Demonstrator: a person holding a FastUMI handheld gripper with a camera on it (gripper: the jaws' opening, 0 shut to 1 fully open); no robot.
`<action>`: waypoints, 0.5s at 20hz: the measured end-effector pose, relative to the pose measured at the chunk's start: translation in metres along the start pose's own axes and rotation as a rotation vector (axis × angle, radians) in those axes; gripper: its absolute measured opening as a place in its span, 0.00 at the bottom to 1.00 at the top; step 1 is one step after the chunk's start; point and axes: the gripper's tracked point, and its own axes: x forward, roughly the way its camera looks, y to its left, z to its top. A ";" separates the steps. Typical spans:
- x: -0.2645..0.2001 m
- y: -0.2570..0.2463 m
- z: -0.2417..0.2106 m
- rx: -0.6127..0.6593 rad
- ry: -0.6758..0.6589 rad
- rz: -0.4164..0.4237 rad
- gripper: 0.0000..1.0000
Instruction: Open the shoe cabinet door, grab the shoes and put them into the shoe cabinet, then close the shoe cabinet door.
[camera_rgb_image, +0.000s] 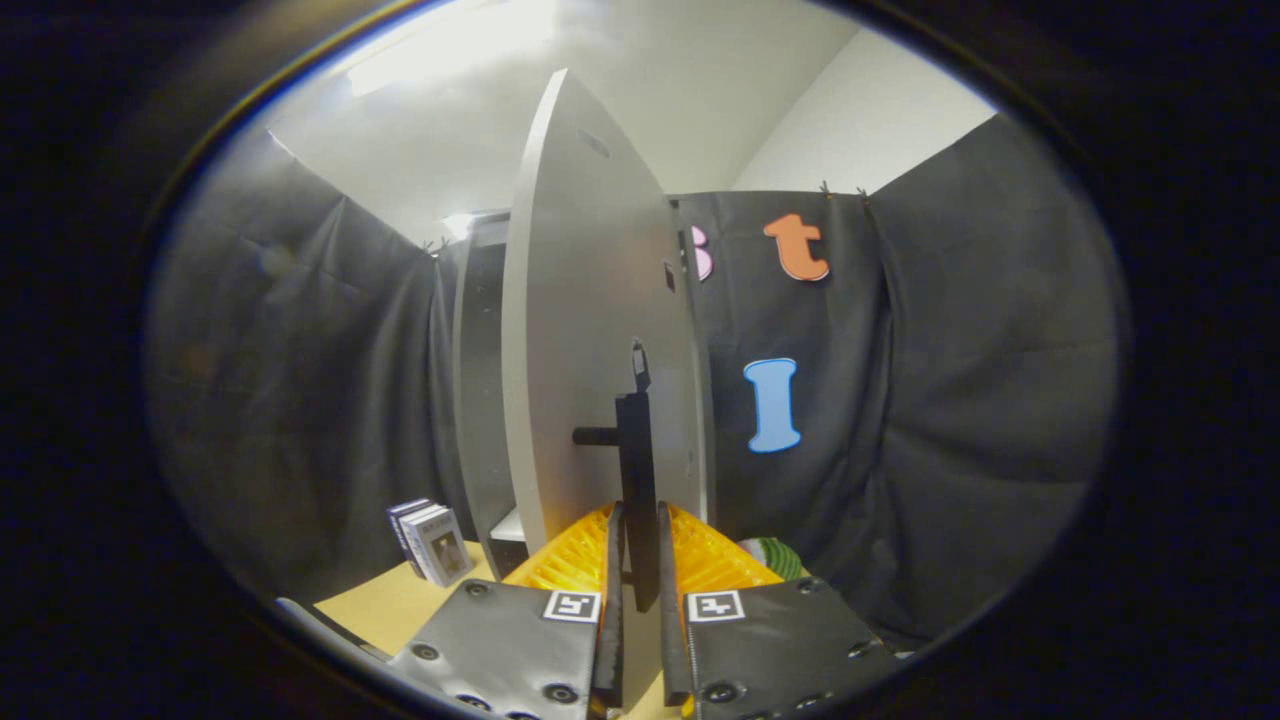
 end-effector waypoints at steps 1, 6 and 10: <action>-0.005 -0.007 0.003 -0.003 -0.011 -0.017 0.17; -0.028 -0.037 0.015 -0.015 -0.063 -0.136 0.16; -0.043 -0.039 0.016 0.000 -0.086 -0.153 0.11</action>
